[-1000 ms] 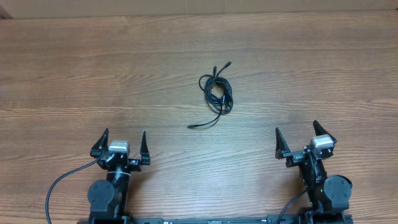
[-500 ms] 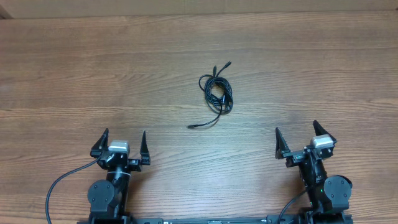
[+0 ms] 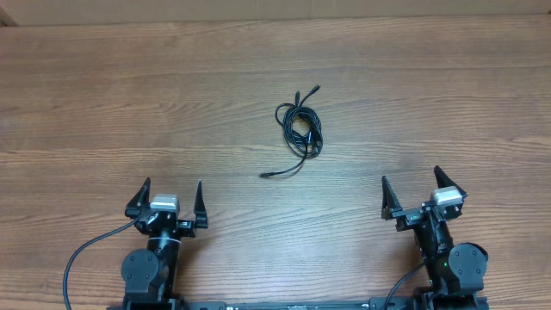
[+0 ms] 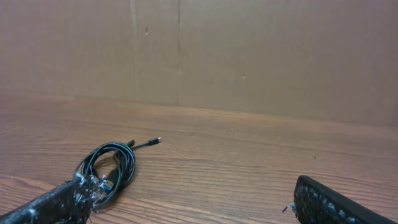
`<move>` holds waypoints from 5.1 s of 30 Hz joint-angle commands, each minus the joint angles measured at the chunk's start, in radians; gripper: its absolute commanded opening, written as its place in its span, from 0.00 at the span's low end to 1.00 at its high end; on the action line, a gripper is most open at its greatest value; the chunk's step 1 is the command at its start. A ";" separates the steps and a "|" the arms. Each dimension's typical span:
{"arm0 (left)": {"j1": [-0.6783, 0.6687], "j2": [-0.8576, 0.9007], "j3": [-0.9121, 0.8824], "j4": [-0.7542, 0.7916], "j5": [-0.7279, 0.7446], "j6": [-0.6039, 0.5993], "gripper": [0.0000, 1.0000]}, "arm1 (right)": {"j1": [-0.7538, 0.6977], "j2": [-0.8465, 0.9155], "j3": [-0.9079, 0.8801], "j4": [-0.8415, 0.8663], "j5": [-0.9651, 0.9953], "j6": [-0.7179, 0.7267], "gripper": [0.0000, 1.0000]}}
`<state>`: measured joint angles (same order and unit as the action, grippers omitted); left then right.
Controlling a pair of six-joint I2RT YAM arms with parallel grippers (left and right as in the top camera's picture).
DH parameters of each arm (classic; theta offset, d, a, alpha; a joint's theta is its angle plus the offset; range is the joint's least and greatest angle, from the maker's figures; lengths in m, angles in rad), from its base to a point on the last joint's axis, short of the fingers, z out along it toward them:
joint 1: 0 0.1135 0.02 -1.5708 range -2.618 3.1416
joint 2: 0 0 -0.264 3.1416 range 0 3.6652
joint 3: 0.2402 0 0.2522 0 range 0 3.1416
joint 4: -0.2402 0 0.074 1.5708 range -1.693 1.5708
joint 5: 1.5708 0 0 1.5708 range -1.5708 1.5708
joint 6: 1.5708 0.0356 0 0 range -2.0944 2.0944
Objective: Untangle cables
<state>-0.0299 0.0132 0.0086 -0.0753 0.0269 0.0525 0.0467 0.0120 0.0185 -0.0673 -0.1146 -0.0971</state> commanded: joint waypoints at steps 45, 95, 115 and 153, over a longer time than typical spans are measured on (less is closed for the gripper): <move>0.010 1.003 1.098 -0.933 0.104 -0.225 1.00 | 0.003 1.028 0.969 -0.682 0.029 0.195 1.00; -0.129 1.447 1.324 -0.876 0.184 -0.211 1.00 | 0.275 1.847 1.213 -0.349 -0.179 0.134 0.74; -0.167 1.447 1.324 -0.868 0.184 -0.218 1.00 | 0.275 1.981 1.212 -0.247 -0.187 0.183 0.37; -0.226 1.860 1.322 -0.611 0.505 -0.209 0.76 | 0.365 1.815 1.221 -0.461 -0.539 0.266 0.04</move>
<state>-0.2417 1.8431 1.3155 -0.6910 0.4953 -0.1581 0.4137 1.8549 1.2118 -0.5404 -0.6178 0.1642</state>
